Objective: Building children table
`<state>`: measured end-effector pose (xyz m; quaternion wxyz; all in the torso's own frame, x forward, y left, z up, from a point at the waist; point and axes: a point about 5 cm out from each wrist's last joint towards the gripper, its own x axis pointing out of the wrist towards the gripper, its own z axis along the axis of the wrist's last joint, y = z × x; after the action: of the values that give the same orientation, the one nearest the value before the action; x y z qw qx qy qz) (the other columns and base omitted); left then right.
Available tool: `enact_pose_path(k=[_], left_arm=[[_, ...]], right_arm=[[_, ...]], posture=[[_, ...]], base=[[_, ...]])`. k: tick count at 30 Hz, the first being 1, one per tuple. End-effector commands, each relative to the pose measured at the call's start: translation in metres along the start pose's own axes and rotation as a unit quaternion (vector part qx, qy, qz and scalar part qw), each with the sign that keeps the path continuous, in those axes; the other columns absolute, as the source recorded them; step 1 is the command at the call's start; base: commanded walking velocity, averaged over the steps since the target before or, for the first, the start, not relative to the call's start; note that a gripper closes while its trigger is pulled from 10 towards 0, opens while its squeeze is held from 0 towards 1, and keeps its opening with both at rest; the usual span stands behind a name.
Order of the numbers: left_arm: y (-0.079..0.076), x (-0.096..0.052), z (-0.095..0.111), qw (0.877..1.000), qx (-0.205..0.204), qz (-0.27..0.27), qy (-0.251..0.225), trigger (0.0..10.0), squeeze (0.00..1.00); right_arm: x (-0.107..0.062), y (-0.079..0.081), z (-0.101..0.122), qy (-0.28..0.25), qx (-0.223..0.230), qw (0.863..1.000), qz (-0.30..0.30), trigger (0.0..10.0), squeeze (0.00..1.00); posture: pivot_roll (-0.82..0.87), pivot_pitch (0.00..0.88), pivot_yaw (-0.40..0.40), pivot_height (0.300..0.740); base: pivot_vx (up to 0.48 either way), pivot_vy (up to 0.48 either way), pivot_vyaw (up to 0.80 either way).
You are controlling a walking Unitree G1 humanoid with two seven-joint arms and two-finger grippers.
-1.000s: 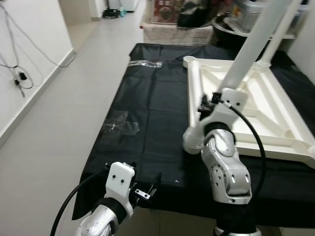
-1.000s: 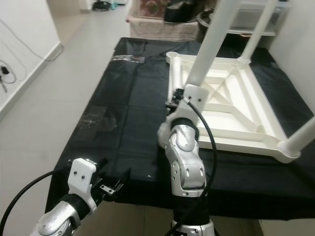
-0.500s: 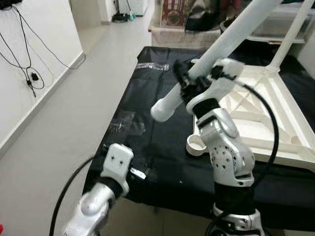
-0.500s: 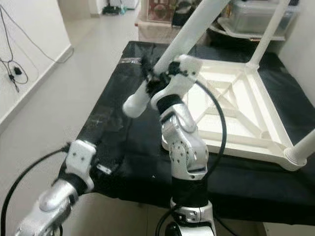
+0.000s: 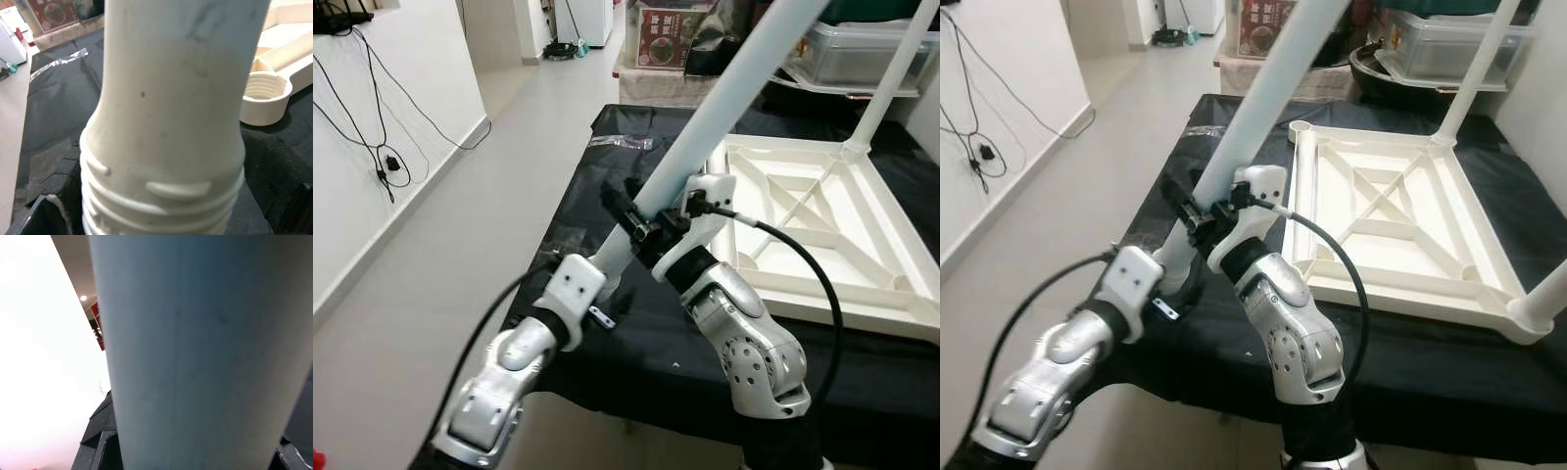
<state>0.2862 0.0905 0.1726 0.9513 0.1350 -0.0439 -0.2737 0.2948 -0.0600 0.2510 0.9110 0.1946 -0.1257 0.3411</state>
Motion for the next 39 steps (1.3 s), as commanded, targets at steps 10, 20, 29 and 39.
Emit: enact_pose_path(k=[10,20,29,39], left_arm=[[-0.015,0.015,0.000,0.999,0.030,-0.031,-0.004,10.0,0.00],[-0.019,0.015,-0.003,0.999,0.022,-0.049,0.004,10.0,0.00],[-0.023,0.014,-0.007,0.998,0.010,-0.056,0.008,0.0,0.00],[-0.025,0.014,-0.013,0.998,0.009,-0.059,0.020,0.0,0.00]], right_arm=[[-0.001,0.006,-0.009,0.013,0.001,1.000,0.023,10.0,0.00],[-0.005,-0.002,-0.018,0.026,-0.019,0.999,0.001,10.0,0.00],[-0.006,0.000,-0.019,0.027,-0.023,0.999,0.009,10.0,0.00],[-0.006,-0.003,-0.018,0.022,-0.027,0.999,-0.001,10.0,0.00]], posture=[[0.10,0.079,-0.007,0.740],[0.10,0.082,-0.006,0.740],[0.10,0.082,-0.006,0.740],[0.09,0.084,-0.002,0.740]], base=[[0.000,0.000,0.00],[0.000,0.000,0.00],[0.000,0.000,0.00],[0.000,0.000,0.00]])
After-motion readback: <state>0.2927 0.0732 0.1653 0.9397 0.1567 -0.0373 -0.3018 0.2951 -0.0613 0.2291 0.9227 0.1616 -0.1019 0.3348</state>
